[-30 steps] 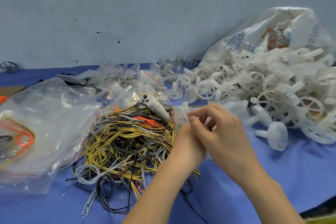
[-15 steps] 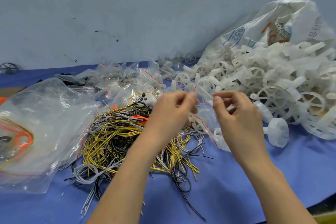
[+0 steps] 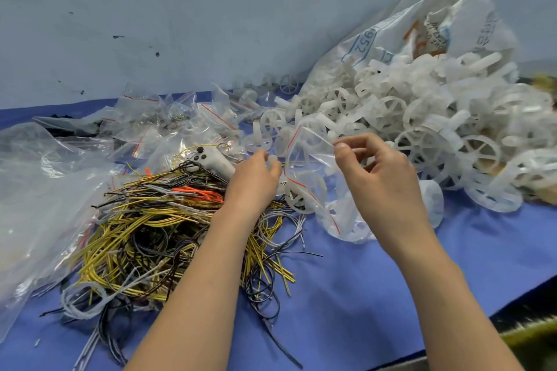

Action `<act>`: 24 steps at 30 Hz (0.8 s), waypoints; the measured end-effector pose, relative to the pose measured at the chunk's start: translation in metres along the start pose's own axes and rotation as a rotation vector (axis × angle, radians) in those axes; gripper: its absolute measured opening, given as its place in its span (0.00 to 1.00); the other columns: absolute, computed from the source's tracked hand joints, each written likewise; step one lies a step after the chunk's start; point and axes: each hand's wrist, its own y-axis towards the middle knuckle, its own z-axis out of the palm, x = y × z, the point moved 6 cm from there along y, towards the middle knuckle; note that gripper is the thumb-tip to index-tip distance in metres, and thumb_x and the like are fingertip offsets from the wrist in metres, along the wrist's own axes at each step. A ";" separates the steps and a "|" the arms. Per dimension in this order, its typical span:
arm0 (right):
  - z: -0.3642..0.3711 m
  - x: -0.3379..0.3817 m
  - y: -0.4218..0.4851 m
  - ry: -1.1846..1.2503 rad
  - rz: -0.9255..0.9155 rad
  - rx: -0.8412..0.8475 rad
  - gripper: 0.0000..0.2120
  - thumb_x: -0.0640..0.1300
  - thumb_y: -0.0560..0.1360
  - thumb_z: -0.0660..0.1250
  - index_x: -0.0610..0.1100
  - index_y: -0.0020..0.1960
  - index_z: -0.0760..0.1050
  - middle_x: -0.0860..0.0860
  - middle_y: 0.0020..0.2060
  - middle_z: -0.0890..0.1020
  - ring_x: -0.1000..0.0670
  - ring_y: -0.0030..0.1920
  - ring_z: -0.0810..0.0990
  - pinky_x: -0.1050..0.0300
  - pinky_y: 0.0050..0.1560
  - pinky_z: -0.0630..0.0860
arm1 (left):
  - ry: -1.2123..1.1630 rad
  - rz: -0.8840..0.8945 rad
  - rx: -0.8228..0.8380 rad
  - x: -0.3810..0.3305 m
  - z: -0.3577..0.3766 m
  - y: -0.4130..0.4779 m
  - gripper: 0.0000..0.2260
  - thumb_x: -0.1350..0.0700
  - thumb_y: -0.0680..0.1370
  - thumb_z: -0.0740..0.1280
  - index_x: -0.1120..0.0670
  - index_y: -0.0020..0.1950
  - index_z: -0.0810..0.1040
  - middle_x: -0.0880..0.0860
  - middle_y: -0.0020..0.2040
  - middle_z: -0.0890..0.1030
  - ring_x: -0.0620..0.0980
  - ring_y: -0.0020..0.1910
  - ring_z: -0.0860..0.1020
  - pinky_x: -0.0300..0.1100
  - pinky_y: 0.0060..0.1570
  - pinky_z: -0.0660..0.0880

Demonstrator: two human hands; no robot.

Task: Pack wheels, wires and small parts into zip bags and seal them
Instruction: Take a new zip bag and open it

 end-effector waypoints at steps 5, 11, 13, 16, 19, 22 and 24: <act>-0.003 -0.001 0.001 0.023 -0.007 0.030 0.06 0.50 0.78 0.68 0.54 0.42 0.79 0.65 0.33 0.78 0.61 0.30 0.72 0.70 0.31 0.68 | 0.097 0.016 -0.113 -0.005 -0.004 -0.003 0.13 0.51 0.82 0.59 0.59 0.58 0.71 0.59 0.50 0.80 0.62 0.50 0.77 0.52 0.47 0.75; -0.001 0.002 -0.001 -0.019 -0.008 0.031 0.06 0.51 0.78 0.67 0.54 0.43 0.79 0.66 0.34 0.78 0.60 0.31 0.74 0.69 0.30 0.66 | -0.423 0.014 -0.317 -0.006 -0.071 -0.014 0.06 0.52 0.80 0.61 0.54 0.51 0.73 0.50 0.43 0.80 0.45 0.34 0.78 0.36 0.29 0.74; 0.002 0.004 -0.002 -0.048 -0.010 0.034 0.06 0.52 0.78 0.66 0.54 0.44 0.79 0.66 0.35 0.78 0.59 0.31 0.74 0.67 0.31 0.65 | -0.818 -0.021 -0.275 -0.006 -0.095 -0.018 0.06 0.55 0.81 0.61 0.55 0.47 0.75 0.50 0.39 0.82 0.43 0.27 0.75 0.34 0.23 0.69; 0.007 0.006 -0.002 -0.066 -0.011 0.026 0.06 0.52 0.78 0.66 0.54 0.43 0.78 0.67 0.35 0.78 0.60 0.33 0.75 0.68 0.32 0.67 | -1.172 -0.029 0.026 -0.020 -0.097 -0.034 0.07 0.57 0.80 0.61 0.56 0.50 0.77 0.51 0.37 0.84 0.44 0.25 0.72 0.35 0.23 0.67; 0.009 0.008 -0.001 -0.052 -0.006 -0.004 0.06 0.51 0.78 0.67 0.54 0.43 0.79 0.68 0.36 0.78 0.61 0.36 0.76 0.72 0.34 0.67 | -1.082 -0.005 0.242 -0.022 -0.075 -0.057 0.09 0.56 0.79 0.64 0.55 0.59 0.76 0.52 0.45 0.85 0.45 0.27 0.72 0.37 0.25 0.67; 0.010 0.008 -0.002 -0.017 0.006 -0.014 0.06 0.51 0.78 0.67 0.54 0.43 0.80 0.67 0.35 0.78 0.61 0.35 0.76 0.72 0.34 0.67 | -0.942 0.058 0.300 -0.019 -0.057 -0.075 0.11 0.55 0.79 0.66 0.55 0.61 0.73 0.52 0.51 0.85 0.46 0.26 0.71 0.37 0.25 0.70; 0.011 0.008 -0.004 0.012 0.012 -0.021 0.06 0.52 0.78 0.67 0.54 0.44 0.80 0.66 0.35 0.79 0.61 0.34 0.75 0.71 0.33 0.67 | -0.813 0.139 0.246 -0.020 -0.053 -0.080 0.07 0.56 0.80 0.66 0.51 0.59 0.74 0.47 0.50 0.85 0.46 0.26 0.72 0.38 0.26 0.72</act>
